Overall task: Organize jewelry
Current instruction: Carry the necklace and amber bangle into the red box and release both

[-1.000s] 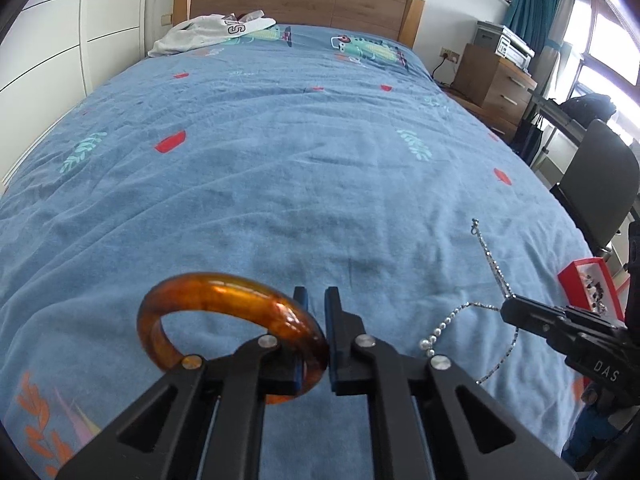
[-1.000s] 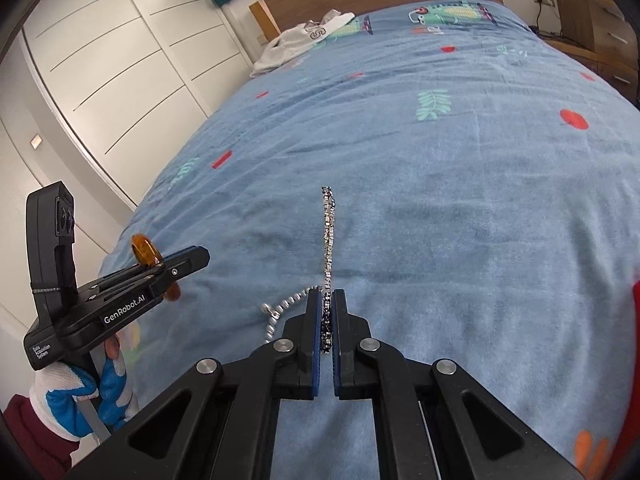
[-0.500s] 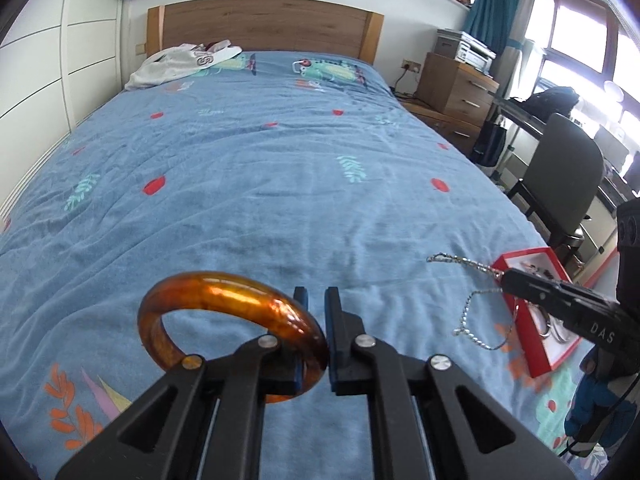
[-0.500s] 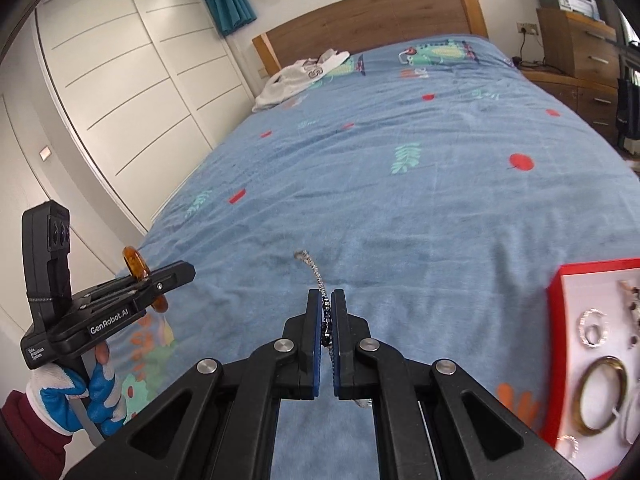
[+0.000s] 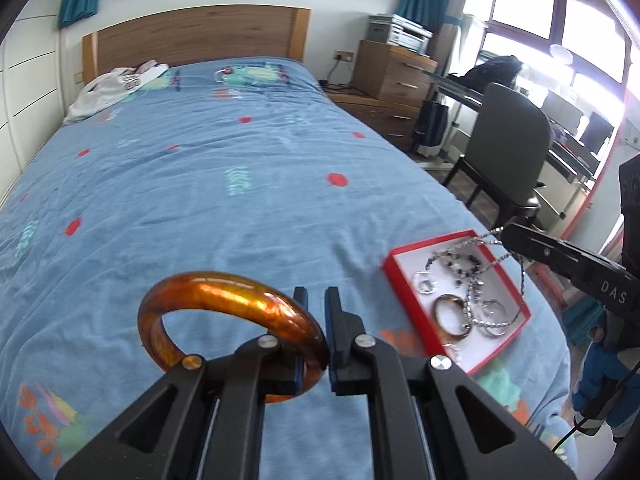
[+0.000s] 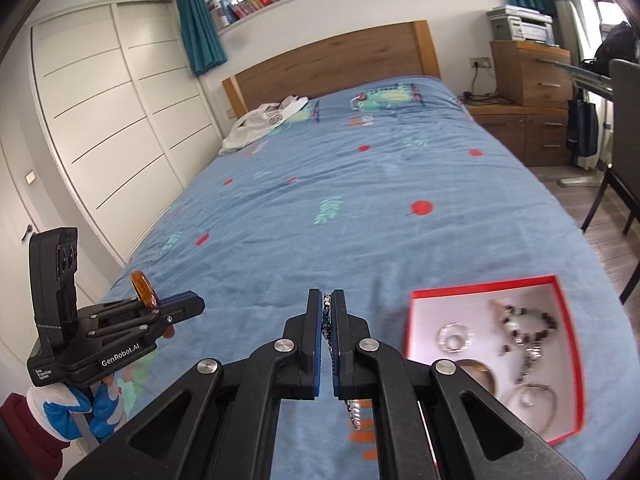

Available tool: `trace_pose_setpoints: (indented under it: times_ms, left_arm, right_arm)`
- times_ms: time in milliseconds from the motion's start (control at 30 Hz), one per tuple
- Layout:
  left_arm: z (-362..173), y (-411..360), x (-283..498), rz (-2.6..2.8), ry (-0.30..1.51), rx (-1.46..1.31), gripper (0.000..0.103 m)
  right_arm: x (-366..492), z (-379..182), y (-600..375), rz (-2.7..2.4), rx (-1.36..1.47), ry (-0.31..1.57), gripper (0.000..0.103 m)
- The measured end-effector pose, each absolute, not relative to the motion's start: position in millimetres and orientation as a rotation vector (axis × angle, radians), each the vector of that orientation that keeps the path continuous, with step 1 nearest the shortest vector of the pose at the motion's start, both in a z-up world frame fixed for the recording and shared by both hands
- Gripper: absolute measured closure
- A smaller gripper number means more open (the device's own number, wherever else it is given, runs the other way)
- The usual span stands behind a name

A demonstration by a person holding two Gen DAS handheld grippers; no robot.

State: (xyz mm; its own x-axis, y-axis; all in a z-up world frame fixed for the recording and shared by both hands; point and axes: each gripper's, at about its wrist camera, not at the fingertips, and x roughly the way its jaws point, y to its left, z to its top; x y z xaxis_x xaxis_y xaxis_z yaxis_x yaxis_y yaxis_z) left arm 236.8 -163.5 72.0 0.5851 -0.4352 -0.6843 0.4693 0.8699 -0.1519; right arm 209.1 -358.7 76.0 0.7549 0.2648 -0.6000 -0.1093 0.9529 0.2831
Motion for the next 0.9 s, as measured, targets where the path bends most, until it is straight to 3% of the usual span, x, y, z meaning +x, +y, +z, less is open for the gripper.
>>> trace_pose_setpoints:
  times_ms: [533,900]
  left_arm:
    - [41,-348,255,-0.697,0.857,0.121,0.095]
    - [-22,-380,284,-0.67,0.972,0.13,0.095]
  right_arm:
    - [224,48,-478,0.079,0.276,0.713,0.099]
    - [242,-12,-519,0.038,0.312,0.79,0.099]
